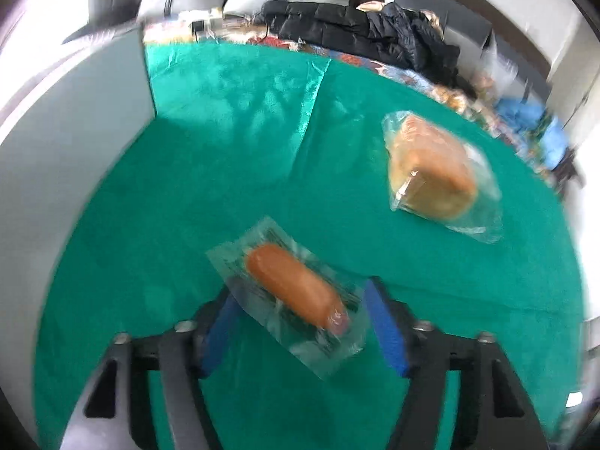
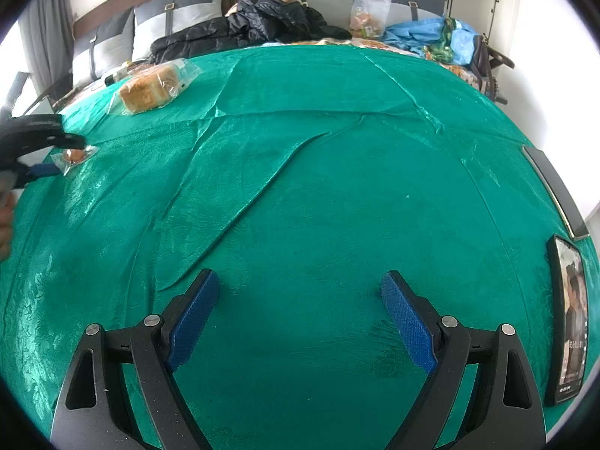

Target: Organize snacks

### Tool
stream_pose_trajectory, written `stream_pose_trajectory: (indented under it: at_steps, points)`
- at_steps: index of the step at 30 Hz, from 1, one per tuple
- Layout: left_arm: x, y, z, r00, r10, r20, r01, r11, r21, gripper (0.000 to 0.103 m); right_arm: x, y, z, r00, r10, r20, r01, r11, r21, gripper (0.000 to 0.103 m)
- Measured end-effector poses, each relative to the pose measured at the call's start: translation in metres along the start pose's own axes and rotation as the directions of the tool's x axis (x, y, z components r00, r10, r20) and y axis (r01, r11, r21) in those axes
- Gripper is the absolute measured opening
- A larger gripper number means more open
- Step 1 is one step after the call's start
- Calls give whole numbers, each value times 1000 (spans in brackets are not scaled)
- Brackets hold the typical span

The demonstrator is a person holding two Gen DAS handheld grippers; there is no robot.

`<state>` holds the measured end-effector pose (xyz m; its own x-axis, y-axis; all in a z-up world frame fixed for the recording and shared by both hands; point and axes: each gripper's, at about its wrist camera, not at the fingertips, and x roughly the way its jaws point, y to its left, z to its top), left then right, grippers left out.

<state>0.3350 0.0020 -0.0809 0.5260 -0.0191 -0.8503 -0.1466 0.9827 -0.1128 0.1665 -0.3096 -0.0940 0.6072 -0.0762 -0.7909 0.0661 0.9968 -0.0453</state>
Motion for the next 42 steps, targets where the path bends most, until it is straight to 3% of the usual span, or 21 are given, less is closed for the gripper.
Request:
stream_pose_trajectory:
  at_steps: [1,6,11,14,19,21,23,24,25,28,31,42]
  points:
    - [1,-3,-1,1000,5,14,-6,1000,30,32,0,0,0,1000,0,0,0,1000,0,91]
    - [-10,15,-14,998,-56,16,54,993,106,30,0,0,0,1000,0,-1,0,1000,0,91]
    - [-51,61,-36,992,-127,-13,128,981,144,30,0,0,0,1000,0,-1,0,1000,0,91]
    - [-68,82,-47,981,-182,-74,193,965,178,30,0,0,0,1000,0,-1,0,1000,0,91]
    - [-76,88,-67,947,-283,-153,314,919,240,31,0,0,0,1000,0,-1,0,1000,0,91]
    - [-74,82,-78,959,-240,-151,273,923,269,33,0,0,0,1000,0,-1,0,1000,0,91]
    - [-66,75,-86,976,-172,-130,204,933,297,48,0,0,0,1000,0,-1,0,1000,-1,91]
    - [-68,72,-88,981,-173,-90,193,931,310,60,0,0,0,1000,0,-1,0,1000,-1,91]
    - [-66,69,-90,987,-149,-66,162,935,315,78,0,0,0,1000,0,-1,0,1000,-1,91]
    - [-56,63,-96,998,-64,0,61,948,313,89,-1,0,0,1000,0,-1,0,1000,-1,91]
    - [-51,69,-98,998,-44,40,32,967,252,102,-1,0,0,1000,-1,-2,1,1000,-1,91]
    - [-44,75,-98,997,-30,69,14,974,226,103,-1,0,0,1000,-6,-4,6,1000,-3,91]
